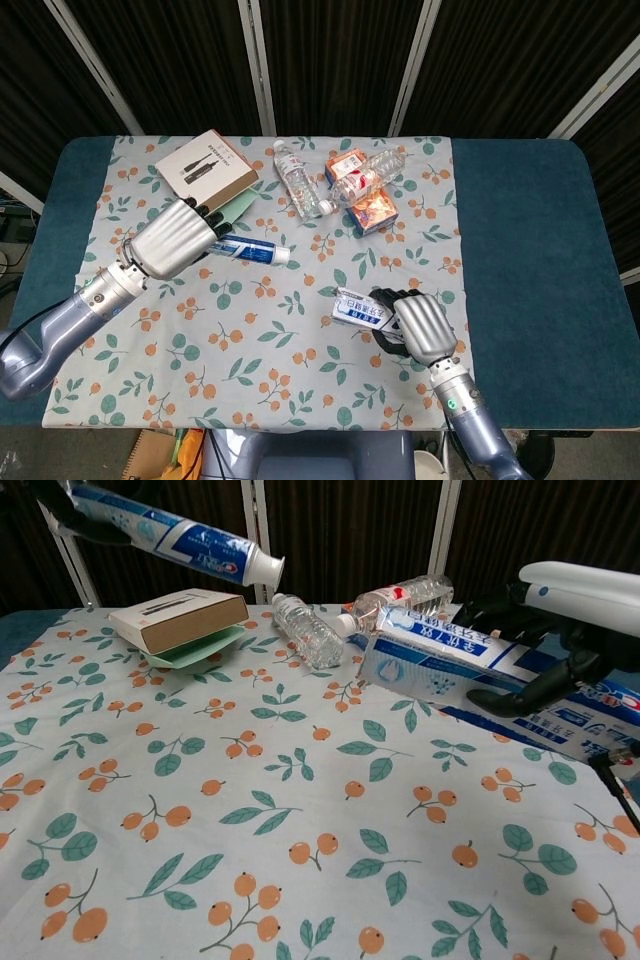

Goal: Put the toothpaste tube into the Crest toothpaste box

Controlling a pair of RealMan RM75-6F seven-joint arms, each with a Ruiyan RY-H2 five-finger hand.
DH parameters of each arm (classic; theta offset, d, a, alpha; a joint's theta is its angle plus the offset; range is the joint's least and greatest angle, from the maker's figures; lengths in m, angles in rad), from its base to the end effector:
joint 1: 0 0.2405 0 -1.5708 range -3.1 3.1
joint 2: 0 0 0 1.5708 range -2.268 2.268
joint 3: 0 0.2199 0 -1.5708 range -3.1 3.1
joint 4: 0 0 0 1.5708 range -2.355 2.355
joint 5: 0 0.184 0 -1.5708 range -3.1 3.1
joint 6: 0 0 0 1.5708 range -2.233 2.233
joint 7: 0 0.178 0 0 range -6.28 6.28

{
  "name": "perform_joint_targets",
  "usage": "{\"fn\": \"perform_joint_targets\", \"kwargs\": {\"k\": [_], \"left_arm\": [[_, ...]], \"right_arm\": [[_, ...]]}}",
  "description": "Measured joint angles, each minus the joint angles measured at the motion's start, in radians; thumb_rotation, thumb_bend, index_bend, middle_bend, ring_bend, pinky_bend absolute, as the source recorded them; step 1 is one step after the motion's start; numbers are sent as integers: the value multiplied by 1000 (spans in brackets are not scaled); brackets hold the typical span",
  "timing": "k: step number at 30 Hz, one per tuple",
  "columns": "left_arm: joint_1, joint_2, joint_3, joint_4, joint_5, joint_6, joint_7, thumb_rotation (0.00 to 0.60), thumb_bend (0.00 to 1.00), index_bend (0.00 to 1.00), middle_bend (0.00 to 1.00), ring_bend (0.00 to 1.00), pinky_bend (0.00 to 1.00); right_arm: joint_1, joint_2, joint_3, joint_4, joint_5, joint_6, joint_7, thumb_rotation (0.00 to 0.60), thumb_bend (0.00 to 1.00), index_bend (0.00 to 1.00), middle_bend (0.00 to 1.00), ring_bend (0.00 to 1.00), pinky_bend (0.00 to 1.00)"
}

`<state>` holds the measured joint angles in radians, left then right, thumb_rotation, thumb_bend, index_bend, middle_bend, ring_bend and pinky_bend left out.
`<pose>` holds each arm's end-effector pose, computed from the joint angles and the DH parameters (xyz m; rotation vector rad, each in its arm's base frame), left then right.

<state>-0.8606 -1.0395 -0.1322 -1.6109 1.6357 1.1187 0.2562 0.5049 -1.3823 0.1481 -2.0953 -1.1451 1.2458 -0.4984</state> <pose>-0.0442 0.3472 0.1363 -2.0262 -0.0252 -1.0324 -0.0821 -0.2600 0.0563 1.6904 -1.1599 1.1325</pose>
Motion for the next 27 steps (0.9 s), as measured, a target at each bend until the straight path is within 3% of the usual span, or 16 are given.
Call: {"fn": "perform_joint_targets", "kwargs": {"k": [12,27], "left_arm": [[2,-9,-12,-33,39,36,-102,600,460,729,771,682,727],[-13,-34,-13,-67,60,8,-90,600,460,729,771,682,727]], "right_arm": [[-1,-27,23,-45,48,48,-25,600,383,402,504,476,418],[5,-16,49,-78,89,62,-14,600,383,402,504,476,418]]}}
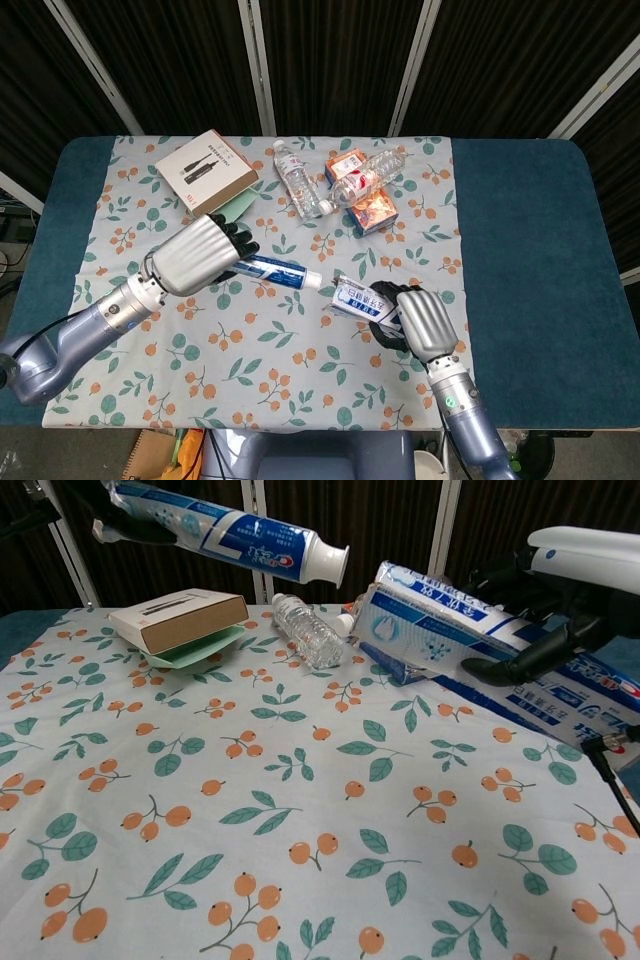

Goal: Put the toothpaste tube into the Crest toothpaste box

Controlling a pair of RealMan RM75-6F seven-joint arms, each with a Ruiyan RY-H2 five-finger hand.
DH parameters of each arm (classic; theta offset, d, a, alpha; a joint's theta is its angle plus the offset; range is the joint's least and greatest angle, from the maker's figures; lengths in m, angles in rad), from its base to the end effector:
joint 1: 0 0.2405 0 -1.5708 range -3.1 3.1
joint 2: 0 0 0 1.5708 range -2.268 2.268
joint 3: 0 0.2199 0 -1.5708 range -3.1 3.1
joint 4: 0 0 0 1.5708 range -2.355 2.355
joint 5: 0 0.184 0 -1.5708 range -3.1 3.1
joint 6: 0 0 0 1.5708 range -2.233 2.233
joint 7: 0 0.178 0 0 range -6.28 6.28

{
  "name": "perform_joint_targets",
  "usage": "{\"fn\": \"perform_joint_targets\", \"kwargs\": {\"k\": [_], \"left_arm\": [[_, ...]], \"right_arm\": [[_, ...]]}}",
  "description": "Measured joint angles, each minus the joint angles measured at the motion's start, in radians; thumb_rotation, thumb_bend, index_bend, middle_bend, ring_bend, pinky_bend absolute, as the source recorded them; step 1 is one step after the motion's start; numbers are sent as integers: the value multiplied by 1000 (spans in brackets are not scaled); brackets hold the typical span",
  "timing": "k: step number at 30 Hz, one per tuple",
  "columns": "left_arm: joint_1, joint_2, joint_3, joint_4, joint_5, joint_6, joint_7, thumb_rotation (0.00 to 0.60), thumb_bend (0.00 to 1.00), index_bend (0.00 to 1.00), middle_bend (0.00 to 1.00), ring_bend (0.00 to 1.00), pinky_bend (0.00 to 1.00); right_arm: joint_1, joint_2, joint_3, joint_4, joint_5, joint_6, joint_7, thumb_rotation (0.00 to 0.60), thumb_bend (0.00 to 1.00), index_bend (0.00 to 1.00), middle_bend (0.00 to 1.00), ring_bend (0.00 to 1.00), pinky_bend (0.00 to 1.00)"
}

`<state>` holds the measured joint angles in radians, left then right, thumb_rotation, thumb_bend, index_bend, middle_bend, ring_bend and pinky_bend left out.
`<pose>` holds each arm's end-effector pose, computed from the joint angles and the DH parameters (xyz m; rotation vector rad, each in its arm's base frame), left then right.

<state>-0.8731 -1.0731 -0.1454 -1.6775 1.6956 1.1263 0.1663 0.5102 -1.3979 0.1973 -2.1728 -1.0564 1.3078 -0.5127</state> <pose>-0.0187 0.3258 0.1197 -2.1039 -0.1018 -1.2047 -0.0730 -0.2624 0.0672 1.5819 -1.2532 1.1797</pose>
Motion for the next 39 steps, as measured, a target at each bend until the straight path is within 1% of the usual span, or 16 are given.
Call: {"fn": "perform_joint_targets", "kwargs": {"k": [11,22,28,33,36,39], "left_arm": [[-22,-35,-18,-12,-21,-39,58,600,460,729,771,682,727],[-68,-110,-62,0,-54,-65,109,600,460,728,765,680,728],[-108,-141,-89,24,-30,-67,116,600,459,724,757,673,728],[-136,-145,-92,49,23,-65,104,600,455,708,740,663,725],[-158,-149,-92,78,67,-58,90,600,439,691,711,636,720],[-181,-158,-93,111,105,-44,75,600,405,661,658,581,708]], "right_arm": [[0,27,2,-15,2,-1,18,600,383,403,504,476,418],[-11,62,0,-47,-9,0,56,600,383,403,504,476,418],[-25,91,-2,-71,-8,-4,108,600,383,403,504,476,420],[-36,109,2,-100,12,-13,166,600,383,402,504,476,429],[-43,122,11,-126,33,-21,212,600,383,402,504,476,429],[-48,133,19,-142,43,-28,252,600,384,403,504,476,429]]}}
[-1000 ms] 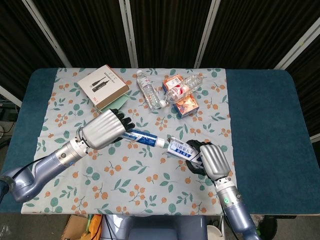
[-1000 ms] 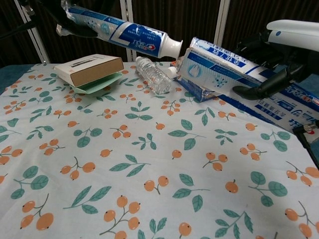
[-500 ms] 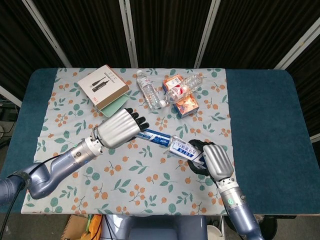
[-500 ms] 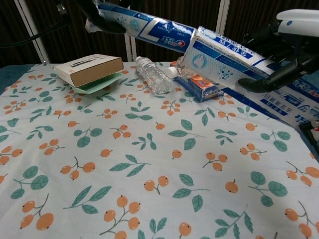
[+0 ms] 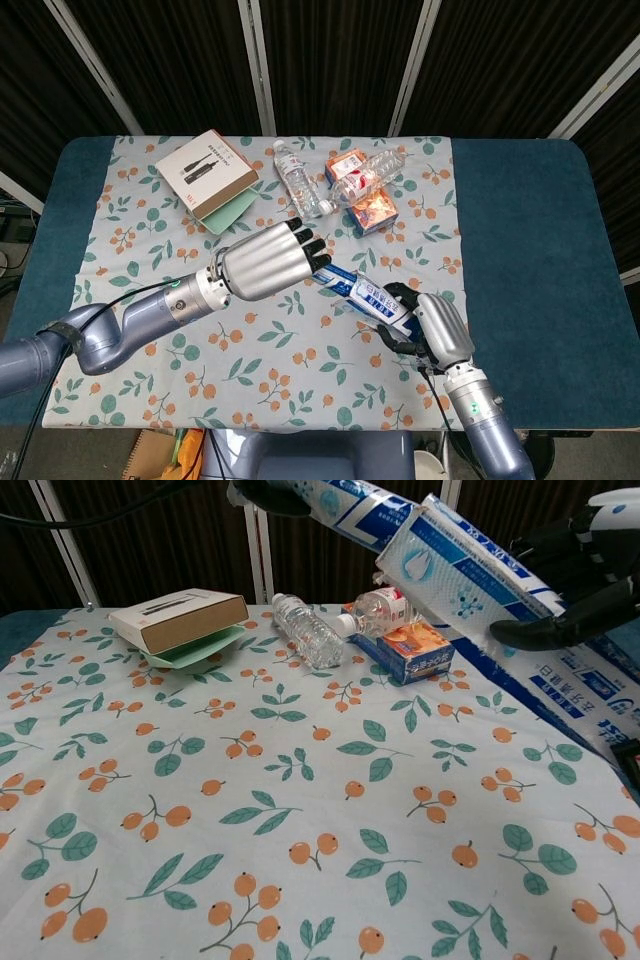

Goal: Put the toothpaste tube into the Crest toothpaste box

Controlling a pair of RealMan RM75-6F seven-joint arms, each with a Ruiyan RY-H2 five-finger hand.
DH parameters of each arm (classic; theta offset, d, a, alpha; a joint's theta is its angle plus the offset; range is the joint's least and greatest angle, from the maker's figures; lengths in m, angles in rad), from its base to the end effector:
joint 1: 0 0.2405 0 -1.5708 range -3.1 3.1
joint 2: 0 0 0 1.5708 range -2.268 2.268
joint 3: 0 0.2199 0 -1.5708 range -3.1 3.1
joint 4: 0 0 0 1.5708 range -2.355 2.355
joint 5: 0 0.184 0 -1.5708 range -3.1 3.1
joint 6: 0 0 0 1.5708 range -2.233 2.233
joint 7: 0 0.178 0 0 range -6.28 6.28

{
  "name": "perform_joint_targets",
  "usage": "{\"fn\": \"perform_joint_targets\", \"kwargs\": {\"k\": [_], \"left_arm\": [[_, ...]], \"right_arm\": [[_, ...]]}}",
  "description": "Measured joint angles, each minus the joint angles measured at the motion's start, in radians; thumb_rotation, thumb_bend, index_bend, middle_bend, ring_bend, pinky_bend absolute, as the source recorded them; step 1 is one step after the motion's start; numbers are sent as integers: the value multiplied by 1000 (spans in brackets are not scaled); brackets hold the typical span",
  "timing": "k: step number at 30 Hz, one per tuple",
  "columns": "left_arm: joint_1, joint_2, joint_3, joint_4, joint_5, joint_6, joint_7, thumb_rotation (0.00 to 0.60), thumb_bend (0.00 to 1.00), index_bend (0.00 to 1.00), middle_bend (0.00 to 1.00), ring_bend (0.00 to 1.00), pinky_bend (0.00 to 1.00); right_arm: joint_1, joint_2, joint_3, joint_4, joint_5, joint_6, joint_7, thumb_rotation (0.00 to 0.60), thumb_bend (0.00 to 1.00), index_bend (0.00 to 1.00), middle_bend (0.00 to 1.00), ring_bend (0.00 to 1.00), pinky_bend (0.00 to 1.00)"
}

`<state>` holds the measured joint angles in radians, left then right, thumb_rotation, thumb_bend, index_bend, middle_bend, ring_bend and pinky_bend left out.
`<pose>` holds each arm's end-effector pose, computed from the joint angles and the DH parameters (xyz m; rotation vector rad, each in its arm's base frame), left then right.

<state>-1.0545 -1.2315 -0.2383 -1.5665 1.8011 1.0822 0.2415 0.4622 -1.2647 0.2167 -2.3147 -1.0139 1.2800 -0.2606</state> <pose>0.0613 0.3213 0.0909 -2.1321 0.2607 -1.3519 -0.0762 -0.2521 0.0906 1.4353 -1.5426 1.2957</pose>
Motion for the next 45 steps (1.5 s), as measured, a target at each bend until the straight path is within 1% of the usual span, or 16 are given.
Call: {"fn": "perform_joint_targets", "kwargs": {"k": [4,6,9,11,14,19,24,29,35,39,41,45], "left_arm": [[-28,-10,-5,27,31,12,-5,600,339,597,579,501,646],[-38,-14,-8,30,39,15,-2,600,300,569,554,475,641],[-47,-17,-14,32,44,17,11,600,212,502,500,430,612],[-52,-19,-19,32,45,17,24,600,130,427,435,371,540],[-61,-24,-31,30,42,15,58,600,69,344,358,299,470],[-74,-29,-55,28,38,17,120,600,57,273,297,243,409],[-75,-36,-68,23,19,24,157,600,53,255,284,229,408],[-75,-39,-83,9,2,41,178,600,53,247,279,224,408],[-67,-26,-102,-18,-13,78,163,600,53,245,275,223,408],[-38,-6,-103,-34,-13,134,133,600,53,232,259,210,397],[-18,7,-100,-39,-11,163,117,600,51,191,223,176,359],[26,51,-96,-32,-16,209,80,600,48,124,158,122,285]], "right_arm": [[-8,6,8,-13,5,-6,52,600,383,402,504,476,429],[-12,7,12,-18,7,-9,79,600,383,402,504,476,429],[-17,6,19,-21,1,-11,116,600,383,402,504,476,429],[-20,0,23,-23,-6,-11,141,600,383,402,504,476,429],[-26,-19,26,-23,-19,-9,183,600,384,402,504,476,429],[-38,-48,31,-16,-41,1,239,600,383,402,504,476,429],[-58,-64,43,-16,-68,23,315,600,383,403,504,475,429],[-80,-83,58,-6,-124,43,422,600,383,402,504,476,429],[-117,-117,76,38,-219,88,591,600,383,402,504,476,429],[-143,-144,92,86,-292,143,681,600,384,402,504,476,429],[-155,-157,103,110,-315,170,711,600,384,402,504,476,430],[-165,-164,110,132,-333,181,744,600,383,402,504,476,430]]}}
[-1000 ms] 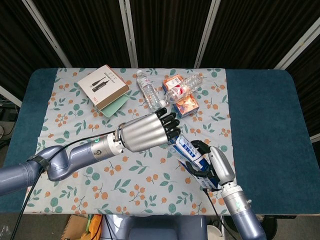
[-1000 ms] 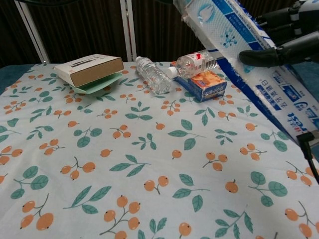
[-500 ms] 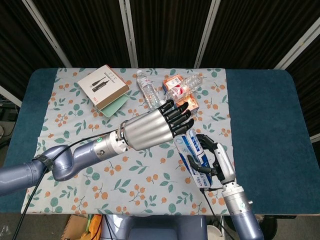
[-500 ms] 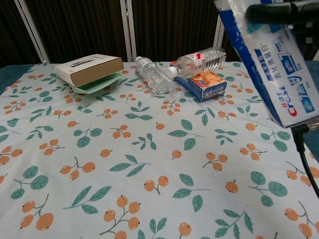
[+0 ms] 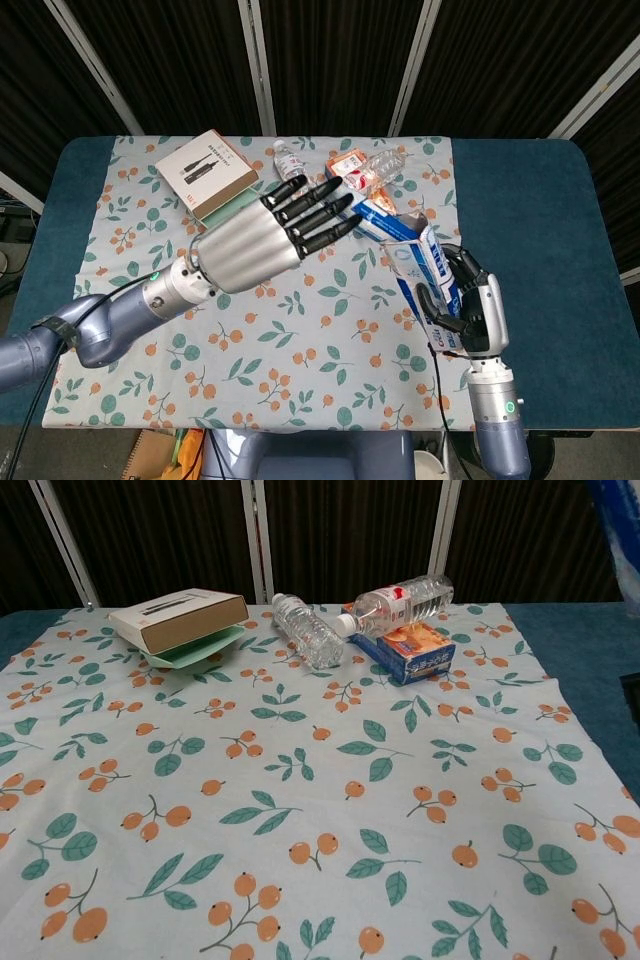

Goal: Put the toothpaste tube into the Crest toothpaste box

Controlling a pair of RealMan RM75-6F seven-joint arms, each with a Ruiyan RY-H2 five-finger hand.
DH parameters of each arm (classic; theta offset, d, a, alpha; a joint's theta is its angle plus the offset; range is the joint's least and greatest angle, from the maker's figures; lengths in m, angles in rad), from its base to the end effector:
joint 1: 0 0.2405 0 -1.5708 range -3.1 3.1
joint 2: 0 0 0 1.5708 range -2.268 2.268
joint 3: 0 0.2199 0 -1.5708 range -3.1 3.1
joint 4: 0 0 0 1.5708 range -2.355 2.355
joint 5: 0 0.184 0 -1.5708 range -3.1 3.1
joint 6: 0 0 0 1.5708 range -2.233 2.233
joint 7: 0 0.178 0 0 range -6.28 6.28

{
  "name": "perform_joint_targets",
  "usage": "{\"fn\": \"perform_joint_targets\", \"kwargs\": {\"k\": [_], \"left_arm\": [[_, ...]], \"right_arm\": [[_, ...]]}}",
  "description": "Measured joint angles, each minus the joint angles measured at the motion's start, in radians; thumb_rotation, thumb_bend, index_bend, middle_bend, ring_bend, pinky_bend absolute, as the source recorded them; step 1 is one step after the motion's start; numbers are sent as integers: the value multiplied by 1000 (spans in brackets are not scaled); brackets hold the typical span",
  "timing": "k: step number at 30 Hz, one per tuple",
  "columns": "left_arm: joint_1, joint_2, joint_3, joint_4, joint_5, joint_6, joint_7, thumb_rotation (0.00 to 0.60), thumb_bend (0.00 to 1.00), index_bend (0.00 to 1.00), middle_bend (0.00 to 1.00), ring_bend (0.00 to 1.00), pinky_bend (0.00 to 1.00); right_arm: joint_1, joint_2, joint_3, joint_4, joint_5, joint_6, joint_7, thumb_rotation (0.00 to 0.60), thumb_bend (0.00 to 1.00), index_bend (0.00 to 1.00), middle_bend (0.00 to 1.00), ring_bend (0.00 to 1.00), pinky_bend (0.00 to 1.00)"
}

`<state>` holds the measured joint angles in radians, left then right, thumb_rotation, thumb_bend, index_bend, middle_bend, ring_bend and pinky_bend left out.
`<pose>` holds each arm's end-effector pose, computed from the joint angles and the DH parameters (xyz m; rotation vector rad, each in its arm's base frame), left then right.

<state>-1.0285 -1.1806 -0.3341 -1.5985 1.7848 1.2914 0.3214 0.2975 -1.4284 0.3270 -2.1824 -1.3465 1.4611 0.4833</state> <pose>0.0836 0.3146 0.1559 -1.8146 0.3887 -1.5463 -0.0791 -0.2587 0.1372 0.7219 -1.7690 2.1196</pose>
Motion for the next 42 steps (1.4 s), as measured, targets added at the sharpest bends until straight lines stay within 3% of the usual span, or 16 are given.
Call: {"fn": "perform_joint_targets", "kwargs": {"k": [6,12,18,23,26,31,34,39,42], "left_arm": [[48,29,-1,-8,-29,49,-34,600,48,109,144,118,282],[97,56,43,18,-18,72,-64,600,48,109,137,118,283],[95,44,52,26,-7,65,-64,600,48,109,132,118,283],[129,41,71,-10,-9,95,-77,600,48,108,132,118,283],[189,43,113,-44,-6,135,-90,600,48,108,133,118,283],[337,38,238,-52,24,234,-112,600,48,108,129,118,283],[428,27,313,-20,35,293,-145,600,48,108,125,118,283],[555,2,407,69,42,382,-215,600,48,108,122,118,282],[617,-20,439,120,41,420,-260,600,48,104,117,118,282]], "right_arm": [[-15,-4,-8,18,-18,16,18,600,383,402,504,476,429],[-22,-14,-19,27,-13,16,33,600,383,402,504,476,429],[-20,-34,-40,30,-34,9,23,600,383,402,504,476,430],[-22,-26,-28,20,-34,11,37,600,383,402,504,476,437],[-26,-6,-6,-7,-29,15,74,600,383,402,504,476,455],[-39,52,66,-91,-28,36,166,600,383,393,504,472,452],[-49,89,112,-129,-42,67,184,600,384,333,492,426,410],[-54,99,125,-128,-39,87,146,600,383,284,463,378,370],[-52,93,119,-113,-8,83,130,600,406,365,489,448,398]]}}
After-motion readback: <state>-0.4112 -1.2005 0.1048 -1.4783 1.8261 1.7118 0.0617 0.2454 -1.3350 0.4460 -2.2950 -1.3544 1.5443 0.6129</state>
